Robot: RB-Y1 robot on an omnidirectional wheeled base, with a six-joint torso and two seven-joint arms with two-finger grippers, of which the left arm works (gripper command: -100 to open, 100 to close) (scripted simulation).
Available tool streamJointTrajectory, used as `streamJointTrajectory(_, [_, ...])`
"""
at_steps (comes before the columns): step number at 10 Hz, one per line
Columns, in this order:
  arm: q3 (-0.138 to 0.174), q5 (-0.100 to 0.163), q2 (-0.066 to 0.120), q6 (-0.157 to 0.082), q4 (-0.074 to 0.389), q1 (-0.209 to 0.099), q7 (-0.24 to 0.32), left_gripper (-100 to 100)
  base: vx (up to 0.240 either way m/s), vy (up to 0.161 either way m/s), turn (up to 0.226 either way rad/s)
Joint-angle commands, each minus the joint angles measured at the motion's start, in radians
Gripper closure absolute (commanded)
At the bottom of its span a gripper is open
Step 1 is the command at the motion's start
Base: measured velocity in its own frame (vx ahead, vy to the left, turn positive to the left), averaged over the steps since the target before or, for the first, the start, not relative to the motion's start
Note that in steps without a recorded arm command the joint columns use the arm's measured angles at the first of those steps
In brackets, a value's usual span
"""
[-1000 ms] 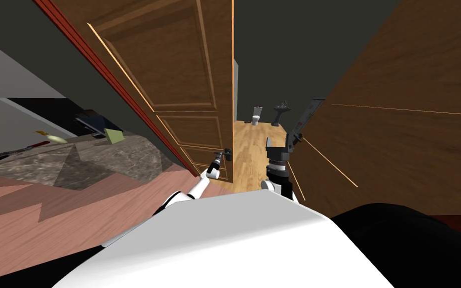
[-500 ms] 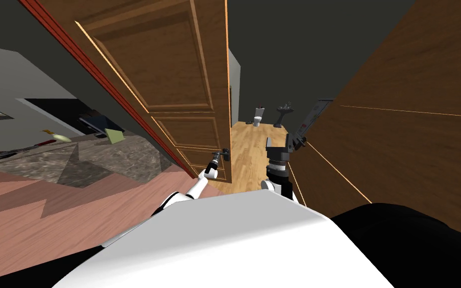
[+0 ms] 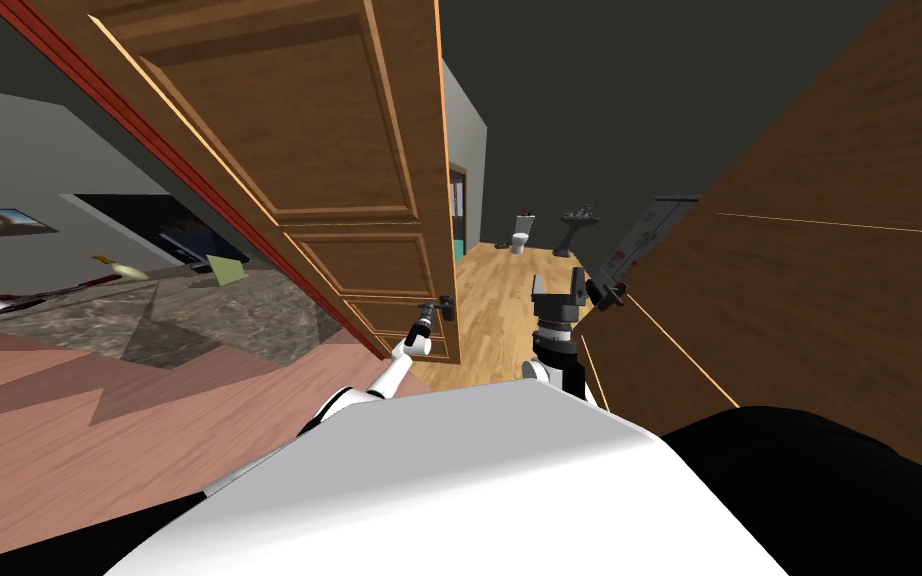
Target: Push the door open
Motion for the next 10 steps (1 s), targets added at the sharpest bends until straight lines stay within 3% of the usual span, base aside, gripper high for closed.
streamJointTrajectory(1, [0.011, 0.002, 0.004, -0.023, 0.033, -0.021, 0.002, 100, 0.056, -0.045, 0.012])
streamJointTrajectory(2, [0.035, 0.004, 0.003, -0.024, 0.038, -0.022, -0.003, 100, 0.093, -0.087, 0.061])
streamJointTrajectory(9, [0.102, 0.011, -0.011, -0.030, 0.053, -0.026, -0.018, 100, 0.120, -0.162, 0.078])
streamJointTrajectory(10, [0.102, 0.012, -0.002, -0.029, 0.055, -0.024, -0.016, 100, 0.058, -0.056, 0.053])
